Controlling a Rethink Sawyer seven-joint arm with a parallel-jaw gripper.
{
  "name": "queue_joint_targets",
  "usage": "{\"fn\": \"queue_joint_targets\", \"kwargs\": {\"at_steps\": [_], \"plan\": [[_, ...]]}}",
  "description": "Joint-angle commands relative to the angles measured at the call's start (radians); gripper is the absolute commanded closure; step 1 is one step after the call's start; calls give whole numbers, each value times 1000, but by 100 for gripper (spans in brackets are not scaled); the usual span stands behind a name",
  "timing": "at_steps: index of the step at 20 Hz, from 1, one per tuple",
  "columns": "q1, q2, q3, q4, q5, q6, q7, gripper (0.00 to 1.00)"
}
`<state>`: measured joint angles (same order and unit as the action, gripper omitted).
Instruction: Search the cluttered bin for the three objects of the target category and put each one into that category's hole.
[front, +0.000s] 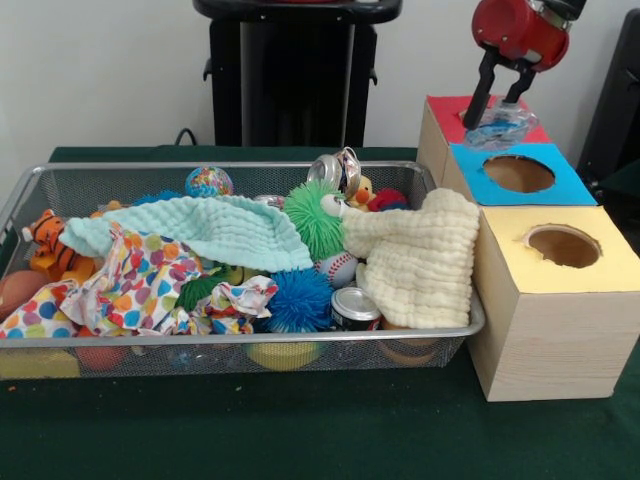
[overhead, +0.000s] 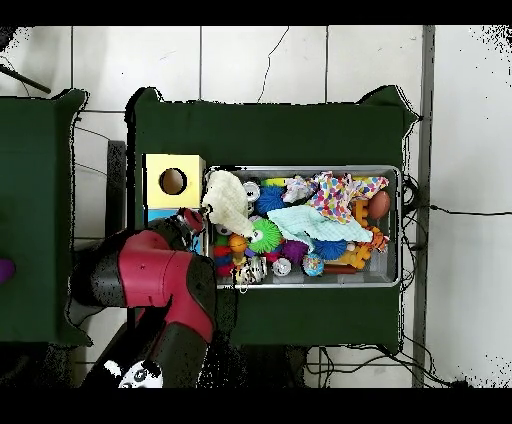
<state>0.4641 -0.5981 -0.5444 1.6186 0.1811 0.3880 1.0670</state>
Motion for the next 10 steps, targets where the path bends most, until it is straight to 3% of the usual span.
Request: {"fn": "queue_joint_targets", "kwargs": {"at_steps": [1, 10], "plan": [[-5, 58, 87, 12, 16, -12, 279, 0], [-6, 79, 91, 22, 18, -51, 284, 0]]}}
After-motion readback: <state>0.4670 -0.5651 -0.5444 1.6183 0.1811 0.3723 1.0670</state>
